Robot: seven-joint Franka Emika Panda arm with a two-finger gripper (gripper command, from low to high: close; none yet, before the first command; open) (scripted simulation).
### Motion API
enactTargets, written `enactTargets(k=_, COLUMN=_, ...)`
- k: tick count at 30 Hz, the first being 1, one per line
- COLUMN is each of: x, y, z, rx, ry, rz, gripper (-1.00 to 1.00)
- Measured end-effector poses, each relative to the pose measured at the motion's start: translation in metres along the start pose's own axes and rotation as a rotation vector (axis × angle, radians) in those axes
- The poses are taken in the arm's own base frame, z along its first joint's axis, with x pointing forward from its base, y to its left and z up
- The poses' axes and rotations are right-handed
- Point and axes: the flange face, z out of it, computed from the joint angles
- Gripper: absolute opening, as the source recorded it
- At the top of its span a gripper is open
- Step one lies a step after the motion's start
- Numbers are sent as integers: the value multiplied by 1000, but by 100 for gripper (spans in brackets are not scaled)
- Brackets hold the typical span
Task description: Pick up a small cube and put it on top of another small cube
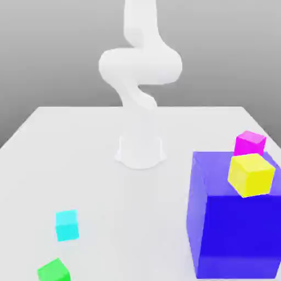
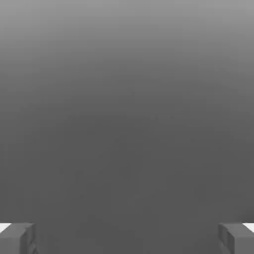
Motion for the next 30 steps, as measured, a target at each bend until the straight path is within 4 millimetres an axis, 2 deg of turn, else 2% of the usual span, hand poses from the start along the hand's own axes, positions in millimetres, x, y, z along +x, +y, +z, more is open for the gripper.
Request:
enactTargets(k=3, x=1, y=12, z=51, rx=-113, ry=19, rz=80, gripper=0)
enactTargets(k=7, x=4, y=40, z=114, rx=-247, ry=36, rz=185, gripper=0)
enactTargets(k=11, x=4, y=77, z=172, rx=-367, ry=42, rz=294, gripper=0)
enactTargets(k=16, x=-1, y=135, z=235, rx=-499, ry=36, rz=437, gripper=0)
enactTargets(k=23, x=-22, y=222, z=301, rx=-645, ry=3, rz=652, gripper=0)
enactTargets(k=30, x=-57, y=302, z=339, rx=-743, ry=-52, rz=898, gripper=0)
